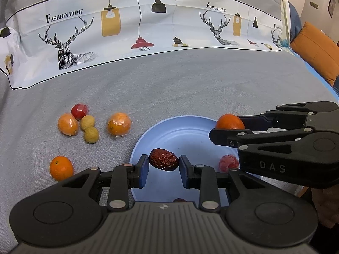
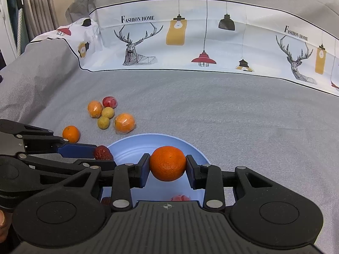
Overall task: Organize fruits
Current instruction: 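Carry the mandarin over the blue plate while the left tool carries the jujube there, then open the right tool to drop the mandarin while the left tool drops the jujube, then grasp a wrapped orange with the right tool while the left tool grasps a yellow fruit, then carry the wrapped orange over the blue plate while the left tool holds the yellow fruit above it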
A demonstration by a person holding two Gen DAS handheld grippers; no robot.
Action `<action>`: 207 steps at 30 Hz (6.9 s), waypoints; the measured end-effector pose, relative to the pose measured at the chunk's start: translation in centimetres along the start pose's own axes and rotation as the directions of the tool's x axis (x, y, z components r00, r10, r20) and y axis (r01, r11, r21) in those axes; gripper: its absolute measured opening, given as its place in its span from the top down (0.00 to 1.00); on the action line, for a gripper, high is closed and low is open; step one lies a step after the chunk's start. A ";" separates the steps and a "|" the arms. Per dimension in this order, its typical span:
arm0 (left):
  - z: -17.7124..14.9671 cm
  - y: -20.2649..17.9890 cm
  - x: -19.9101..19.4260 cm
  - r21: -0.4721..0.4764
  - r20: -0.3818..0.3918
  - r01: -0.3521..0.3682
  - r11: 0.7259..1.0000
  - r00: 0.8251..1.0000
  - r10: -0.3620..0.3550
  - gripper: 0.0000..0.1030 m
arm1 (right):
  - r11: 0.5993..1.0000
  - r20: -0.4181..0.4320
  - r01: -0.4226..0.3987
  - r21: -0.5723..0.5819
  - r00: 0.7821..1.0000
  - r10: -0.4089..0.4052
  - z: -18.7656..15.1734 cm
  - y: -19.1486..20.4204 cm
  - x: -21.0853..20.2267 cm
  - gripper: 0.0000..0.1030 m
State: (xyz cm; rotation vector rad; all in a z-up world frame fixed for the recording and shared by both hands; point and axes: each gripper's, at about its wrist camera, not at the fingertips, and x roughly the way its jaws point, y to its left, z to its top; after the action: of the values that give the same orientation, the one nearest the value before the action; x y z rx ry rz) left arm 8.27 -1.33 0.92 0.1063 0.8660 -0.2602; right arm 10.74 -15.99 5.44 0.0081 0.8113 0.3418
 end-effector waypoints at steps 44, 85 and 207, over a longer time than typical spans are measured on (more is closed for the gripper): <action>3.8 17.9 -0.7 -0.524 0.054 -0.065 0.849 0.993 0.109 0.99 | 0.995 0.212 0.022 0.102 0.976 -0.043 2.5 -0.3 -2.8 0.72; 3.5 16.5 6.3 -0.392 -0.178 -0.113 0.913 0.983 0.046 0.74 | 0.957 -0.188 -0.143 0.253 0.963 0.193 8.0 3.2 15.8 0.52; 0.0 -0.3 0.8 -0.002 -0.106 -0.049 0.999 0.993 0.048 0.74 | 0.990 0.017 0.053 0.133 0.998 -0.056 1.6 -2.0 -1.2 0.62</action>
State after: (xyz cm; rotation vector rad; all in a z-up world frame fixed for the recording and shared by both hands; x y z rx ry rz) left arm 8.69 -1.72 0.36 0.1377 0.9682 -0.2085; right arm 11.69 -18.06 7.11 0.1128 0.8115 0.2356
